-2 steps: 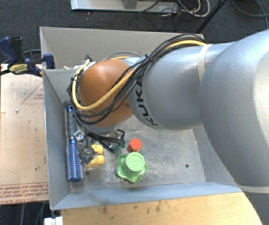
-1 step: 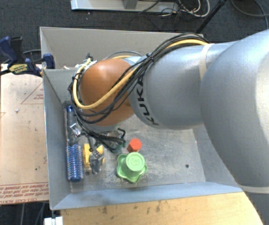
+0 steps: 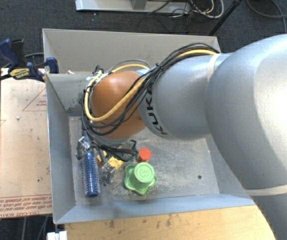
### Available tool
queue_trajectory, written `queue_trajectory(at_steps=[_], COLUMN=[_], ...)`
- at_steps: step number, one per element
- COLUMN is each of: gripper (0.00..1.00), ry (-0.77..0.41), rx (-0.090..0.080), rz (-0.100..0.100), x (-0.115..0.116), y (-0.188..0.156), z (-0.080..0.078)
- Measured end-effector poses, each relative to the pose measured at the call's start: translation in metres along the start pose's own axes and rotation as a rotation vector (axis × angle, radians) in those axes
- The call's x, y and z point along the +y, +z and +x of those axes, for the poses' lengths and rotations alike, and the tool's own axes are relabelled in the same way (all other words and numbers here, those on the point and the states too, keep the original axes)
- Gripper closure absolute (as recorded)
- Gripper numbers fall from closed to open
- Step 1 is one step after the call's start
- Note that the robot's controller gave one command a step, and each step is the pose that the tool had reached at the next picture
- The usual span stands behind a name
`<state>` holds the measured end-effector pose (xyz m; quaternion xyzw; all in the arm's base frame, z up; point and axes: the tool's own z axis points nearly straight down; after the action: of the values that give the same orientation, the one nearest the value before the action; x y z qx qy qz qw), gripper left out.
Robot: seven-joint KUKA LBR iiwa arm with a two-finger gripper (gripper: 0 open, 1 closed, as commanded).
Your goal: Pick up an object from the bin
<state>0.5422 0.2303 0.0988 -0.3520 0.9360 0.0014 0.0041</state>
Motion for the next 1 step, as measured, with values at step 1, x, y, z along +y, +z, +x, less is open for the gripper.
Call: queue_trajectory(at_steps=[1], gripper=[1.00], ry=[0.002], rx=[0.007], rz=[0.000], x=[-0.0010], y=[0.0037], z=[0.0023])
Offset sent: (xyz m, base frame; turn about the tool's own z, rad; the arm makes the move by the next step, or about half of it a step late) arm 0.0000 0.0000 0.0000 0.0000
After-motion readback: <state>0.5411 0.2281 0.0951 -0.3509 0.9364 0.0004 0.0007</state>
